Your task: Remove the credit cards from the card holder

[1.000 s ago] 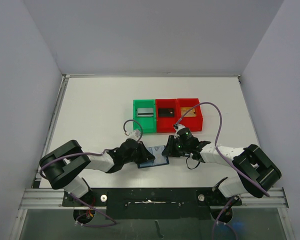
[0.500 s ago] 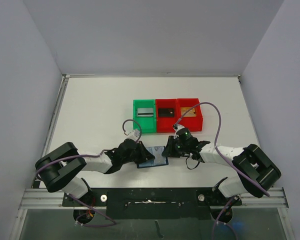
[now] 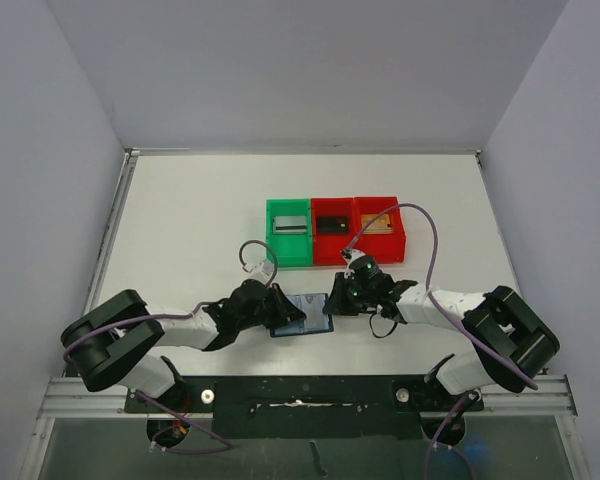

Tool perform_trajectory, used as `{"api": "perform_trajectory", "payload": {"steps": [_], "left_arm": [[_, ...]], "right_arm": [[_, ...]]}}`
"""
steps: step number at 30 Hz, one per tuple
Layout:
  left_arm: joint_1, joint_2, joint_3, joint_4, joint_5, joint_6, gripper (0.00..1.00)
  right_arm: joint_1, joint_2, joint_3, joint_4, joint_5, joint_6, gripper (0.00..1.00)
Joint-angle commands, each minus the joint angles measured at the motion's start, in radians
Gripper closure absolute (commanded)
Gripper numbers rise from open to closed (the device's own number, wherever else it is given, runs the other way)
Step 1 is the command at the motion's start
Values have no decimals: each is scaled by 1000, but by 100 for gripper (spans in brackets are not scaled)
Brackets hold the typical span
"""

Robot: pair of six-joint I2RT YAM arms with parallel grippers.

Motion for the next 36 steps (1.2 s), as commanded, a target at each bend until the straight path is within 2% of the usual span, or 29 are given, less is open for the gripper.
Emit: {"api": "perform_trajectory", "payload": {"steps": [1,17,20,25,32,36], "left_arm": [[9,-39,-14,61,15,0,100],[33,-75,-67,62,24,-10,100],[35,-73,-68,63,29,-10,100],[35,-62,-65,76,34,-12,100],[35,-54,-60,84,39,-12,100],[35,-56,-63,91,41,-15,100]], "right_arm": [[6,12,26,-37,24,-27,93],[7,-5,59,-62,33,-30,92],[9,-40,81,-71,22,-40,89],[53,-69,159,-104,17,-75,74],[86,24,187,-98,60,-36,72],[89,61,145,-55,40,-17,72]]}}
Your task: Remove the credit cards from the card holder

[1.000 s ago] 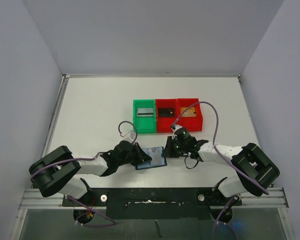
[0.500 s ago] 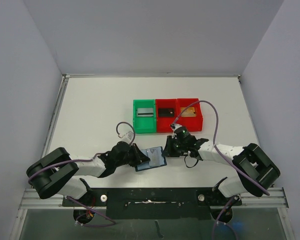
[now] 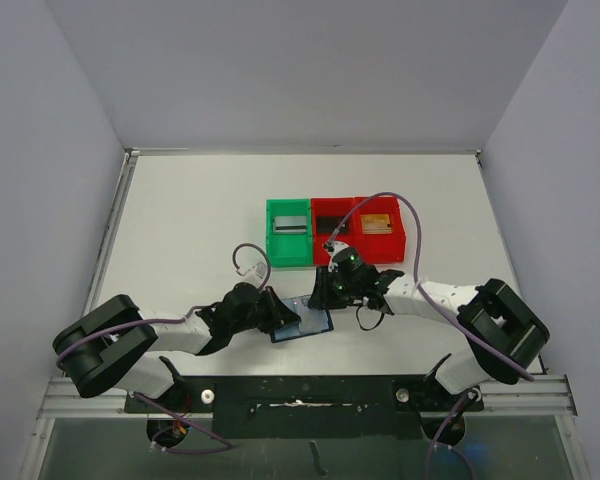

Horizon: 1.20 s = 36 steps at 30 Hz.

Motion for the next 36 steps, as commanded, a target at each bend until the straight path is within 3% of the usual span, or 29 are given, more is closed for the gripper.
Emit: {"api": "perform_trajectory", "payload": {"steps": [1,3,6,12,18,36], "left_arm": [[7,-6,3,71,13,-4,99],[7,-5,-2,82,10,-8,92],[9,-3,-14,118,15,-22,91],[15,-1,-61,221,17,-66,99],[19,3,-79,250,18,-93,100],[45,-69,-109,159,26,-66,96]], "right_arm": [[5,40,-35,57,2,24,73],[11,61,-53,62,3,30,74],[14,73,-81,65,28,52,76],[13,103,-88,35,65,50,78],[12,100,-88,22,82,49,82],[5,86,-51,6,78,11,87]]}}
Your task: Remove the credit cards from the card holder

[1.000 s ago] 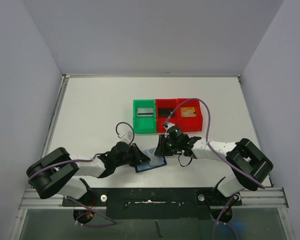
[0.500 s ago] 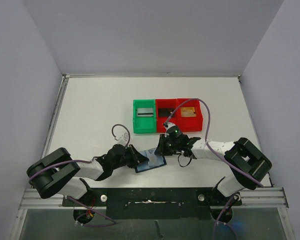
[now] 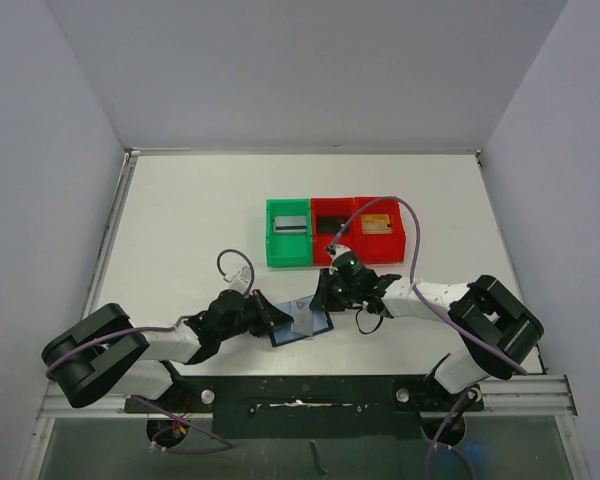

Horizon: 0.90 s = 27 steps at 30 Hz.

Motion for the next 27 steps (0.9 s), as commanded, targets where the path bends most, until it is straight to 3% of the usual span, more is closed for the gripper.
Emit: {"api": "perform_trajectory", "payload": {"steps": [1,6,10,17,21,27], "left_arm": [[8,9,14,52,28,25,96],[7,61,7,144,58,4,94],[7,86,-1,188,65,-5,99],[7,112,1,208,57,-14,100],[7,135,11,222,59,-16,97],[8,168,14,266,79,-20,89]], "right_arm": [[2,20,7,-93,51,-41,86],[2,21,12,-94,50,-39,86],[2,18,6,-94,49,-33,86],[1,-75,37,-114,45,-45,75],[3,-108,69,-138,27,-63,69],[17,-113,46,-93,-39,-46,70]]}}
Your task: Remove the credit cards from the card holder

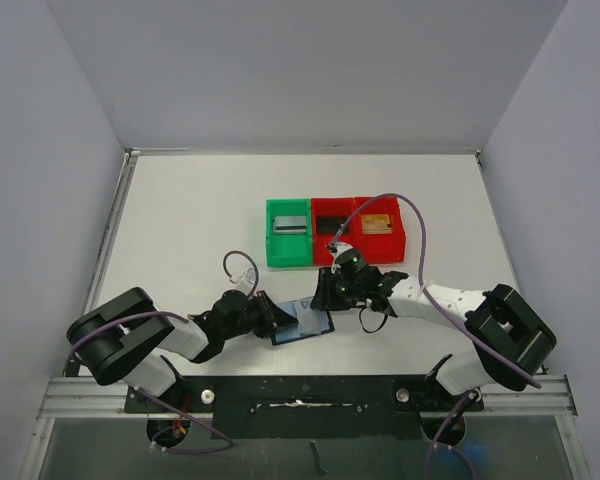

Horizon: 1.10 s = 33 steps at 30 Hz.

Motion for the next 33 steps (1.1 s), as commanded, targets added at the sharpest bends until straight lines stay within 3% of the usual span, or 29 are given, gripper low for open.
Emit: {"api": "perform_trajectory", "payload": {"steps": [1,13,25,33], "left_arm": [[3,17,15,110,24,-9,87],[3,21,36,84,36,9,77],[1,99,74,89,26,-8,76],[0,76,89,-89,-63,-17,76]], "right_arm": [[15,-25,4,54,-63,4,71],[21,46,-50,66,-14,55,77],[20,47,-70,76,6,59,78],[19,45,-82,88,11,69,78]]}}
